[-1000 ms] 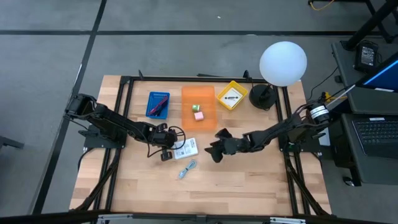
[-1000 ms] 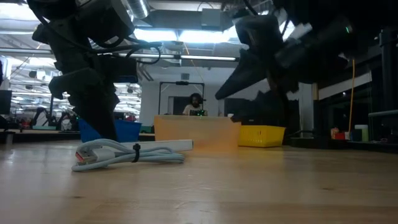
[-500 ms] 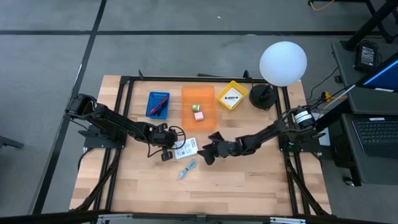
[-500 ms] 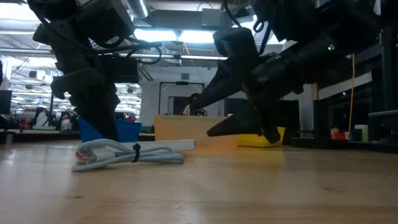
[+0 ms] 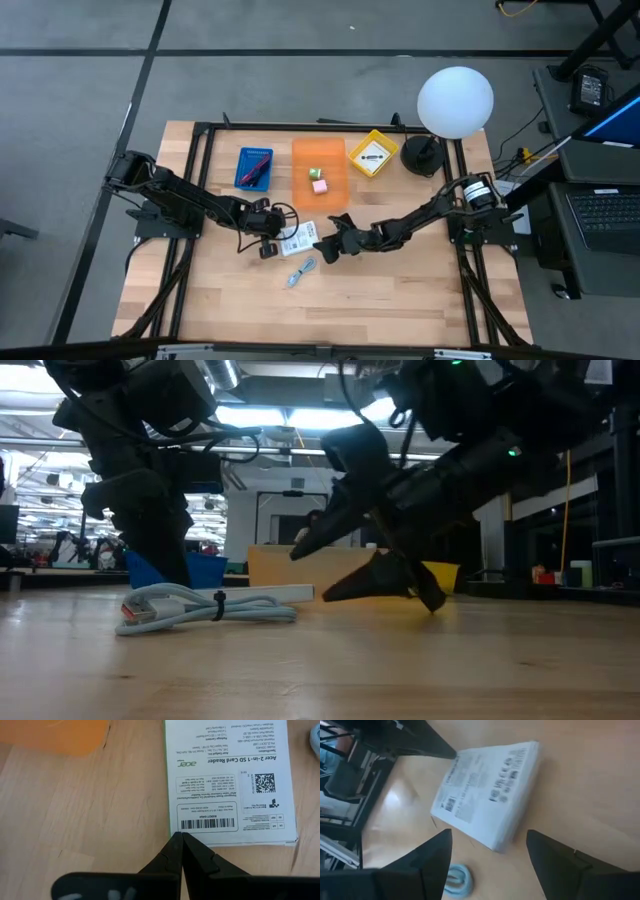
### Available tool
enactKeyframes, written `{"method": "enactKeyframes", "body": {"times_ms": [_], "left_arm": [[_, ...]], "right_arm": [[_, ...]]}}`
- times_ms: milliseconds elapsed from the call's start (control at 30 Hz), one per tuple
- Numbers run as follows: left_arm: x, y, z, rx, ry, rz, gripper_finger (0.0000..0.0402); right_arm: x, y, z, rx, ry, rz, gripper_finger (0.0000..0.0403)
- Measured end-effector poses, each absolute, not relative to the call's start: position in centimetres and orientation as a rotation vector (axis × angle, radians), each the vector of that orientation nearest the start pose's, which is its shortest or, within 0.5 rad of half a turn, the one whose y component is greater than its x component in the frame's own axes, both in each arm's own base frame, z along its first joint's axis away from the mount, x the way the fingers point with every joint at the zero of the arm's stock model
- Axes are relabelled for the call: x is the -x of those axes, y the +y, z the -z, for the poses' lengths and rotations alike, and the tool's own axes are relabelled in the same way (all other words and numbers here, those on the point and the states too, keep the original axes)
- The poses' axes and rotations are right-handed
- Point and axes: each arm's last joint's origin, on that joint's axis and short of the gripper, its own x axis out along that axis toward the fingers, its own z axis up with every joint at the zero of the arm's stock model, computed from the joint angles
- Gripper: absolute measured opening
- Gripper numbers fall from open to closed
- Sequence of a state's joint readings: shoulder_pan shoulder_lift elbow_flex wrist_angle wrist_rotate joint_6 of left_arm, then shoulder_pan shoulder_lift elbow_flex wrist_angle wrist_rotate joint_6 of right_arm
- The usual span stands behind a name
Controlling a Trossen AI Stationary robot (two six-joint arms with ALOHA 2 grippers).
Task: Pick and place items into bin
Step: Put the left card reader box into the yellow basket
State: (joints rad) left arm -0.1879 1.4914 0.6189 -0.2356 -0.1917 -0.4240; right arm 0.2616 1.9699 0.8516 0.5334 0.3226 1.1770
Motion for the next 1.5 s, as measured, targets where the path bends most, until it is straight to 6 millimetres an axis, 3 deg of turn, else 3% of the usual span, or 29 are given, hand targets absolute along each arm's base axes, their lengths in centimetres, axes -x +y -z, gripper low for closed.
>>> {"method": "enactKeyframes", "body": {"times_ms": [233, 800, 1100, 1267, 1500], "left_arm": [[-24.2, -4.0, -13.2, 0.173, 1.061, -0.232, 0.0002], [-24.3, -4.0, -13.2, 0.152, 1.049, -0.244, 0.0002], [-24.6, -4.1, -13.3, 0.154, 1.014, -0.232, 0.0002], [-24.6, -4.1, -13.3, 0.149, 1.013, -0.228, 0.0002], [-24.5, -4.6, -13.4, 0.133, 1.008, -0.215, 0.0002]], "right_arm": [[-37.0, 8.0, -10.1, -0.963, 0.537, 0.399, 0.0248], [-38.3, 8.0, -9.1, -1.036, 0.474, 0.336, 0.0248], [-39.0, 8.1, -9.5, -1.000, 0.480, 0.291, 0.0241], [-39.2, 8.0, -9.7, -0.969, 0.477, 0.284, 0.0190], [-39.3, 7.9, -9.7, -0.935, 0.478, 0.259, 0.0059]]}}
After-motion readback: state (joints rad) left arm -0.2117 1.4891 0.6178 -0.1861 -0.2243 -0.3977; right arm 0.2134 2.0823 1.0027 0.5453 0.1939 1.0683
